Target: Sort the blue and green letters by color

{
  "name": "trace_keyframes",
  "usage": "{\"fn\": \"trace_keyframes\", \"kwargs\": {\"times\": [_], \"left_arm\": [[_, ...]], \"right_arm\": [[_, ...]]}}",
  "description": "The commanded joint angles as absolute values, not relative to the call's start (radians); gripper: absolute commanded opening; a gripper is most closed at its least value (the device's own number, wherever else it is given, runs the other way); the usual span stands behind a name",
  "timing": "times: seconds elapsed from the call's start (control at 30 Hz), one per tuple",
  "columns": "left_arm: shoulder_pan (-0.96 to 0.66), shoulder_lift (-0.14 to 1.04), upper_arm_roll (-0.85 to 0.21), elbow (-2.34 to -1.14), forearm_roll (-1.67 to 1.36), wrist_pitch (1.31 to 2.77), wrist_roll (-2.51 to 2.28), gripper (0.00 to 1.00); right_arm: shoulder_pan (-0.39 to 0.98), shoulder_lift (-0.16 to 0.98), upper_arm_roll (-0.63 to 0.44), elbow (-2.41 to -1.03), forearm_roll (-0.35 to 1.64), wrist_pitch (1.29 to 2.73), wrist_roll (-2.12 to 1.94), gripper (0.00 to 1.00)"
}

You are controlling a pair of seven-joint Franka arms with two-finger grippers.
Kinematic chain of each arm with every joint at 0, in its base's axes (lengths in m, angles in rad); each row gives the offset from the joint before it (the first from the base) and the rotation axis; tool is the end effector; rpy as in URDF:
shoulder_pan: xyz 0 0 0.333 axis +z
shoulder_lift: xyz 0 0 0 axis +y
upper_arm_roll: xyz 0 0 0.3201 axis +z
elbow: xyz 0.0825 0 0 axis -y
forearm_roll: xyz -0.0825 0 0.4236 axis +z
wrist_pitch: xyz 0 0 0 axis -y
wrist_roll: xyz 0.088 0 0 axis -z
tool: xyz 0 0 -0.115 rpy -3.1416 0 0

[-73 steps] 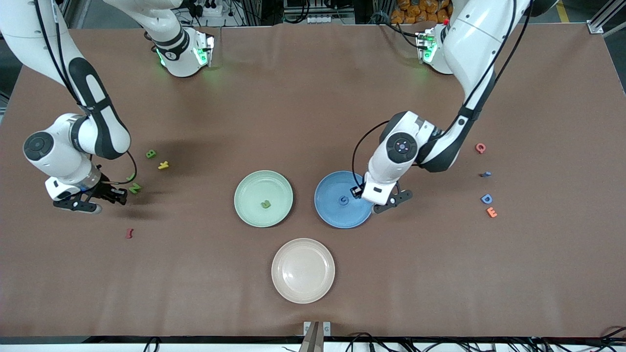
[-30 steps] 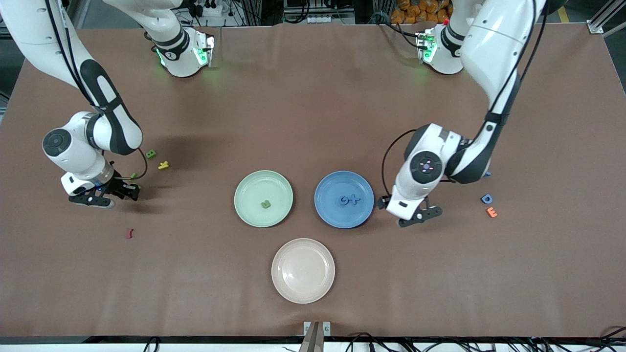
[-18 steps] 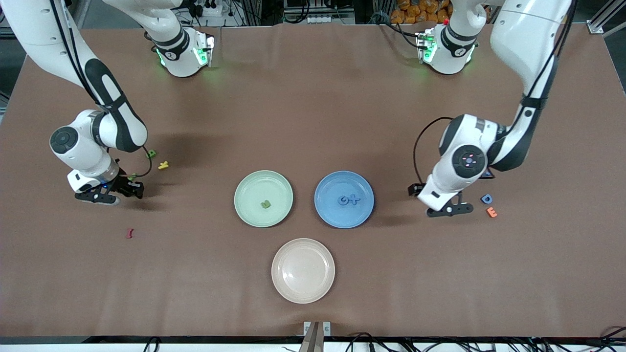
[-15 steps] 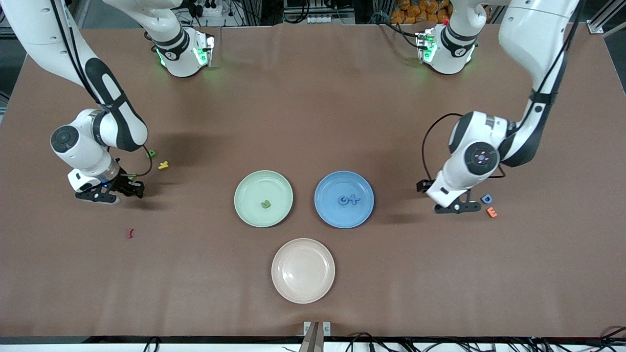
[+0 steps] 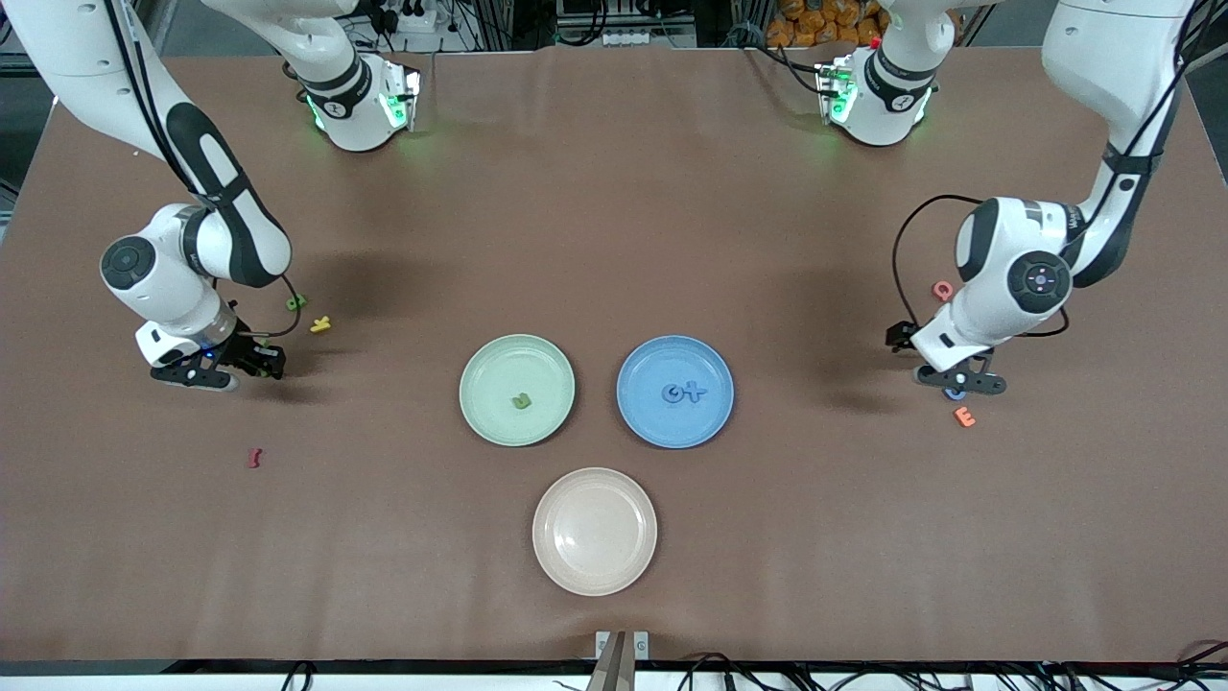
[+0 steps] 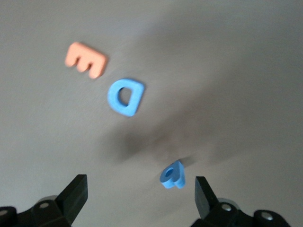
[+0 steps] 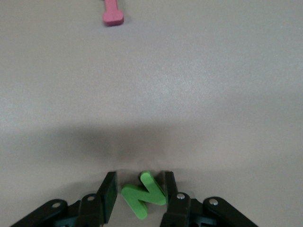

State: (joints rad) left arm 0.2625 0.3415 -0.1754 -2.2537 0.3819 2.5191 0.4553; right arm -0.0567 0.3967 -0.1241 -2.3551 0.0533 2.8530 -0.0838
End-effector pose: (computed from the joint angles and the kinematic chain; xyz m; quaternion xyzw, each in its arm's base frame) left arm 0.5535 0.0426 0.1695 -0.9398 0.3317 0.0500 0.0652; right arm 0.5267 -0.1037 0.1322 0.9962 -0.0675 0.0502 0.0215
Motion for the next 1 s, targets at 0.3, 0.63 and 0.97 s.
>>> {"fn": "trace_keyframes", "kwargs": {"times": [0.3,0.63,0.97], "left_arm": [[0.311,0.331,-0.198,-2.269,0.41,2.536,0.894,1.0],[0.313,0.365,-0.202,-2.273,0.396,2.56,0.894,1.0],[0.314,0.377,-0.23,-2.273,0.362,2.56,0.881,1.0]], "right_arm": [[-0.066,0.364,-0.118,-2.395,0.054,2.87,-0.084,0.31],[-0.066,0.364,-0.118,-2.391,0.054,2.87,-0.081,0.21],[-0.061,0.337,-0.084,-2.39,0.055,2.852,-0.008,0.16]]}}
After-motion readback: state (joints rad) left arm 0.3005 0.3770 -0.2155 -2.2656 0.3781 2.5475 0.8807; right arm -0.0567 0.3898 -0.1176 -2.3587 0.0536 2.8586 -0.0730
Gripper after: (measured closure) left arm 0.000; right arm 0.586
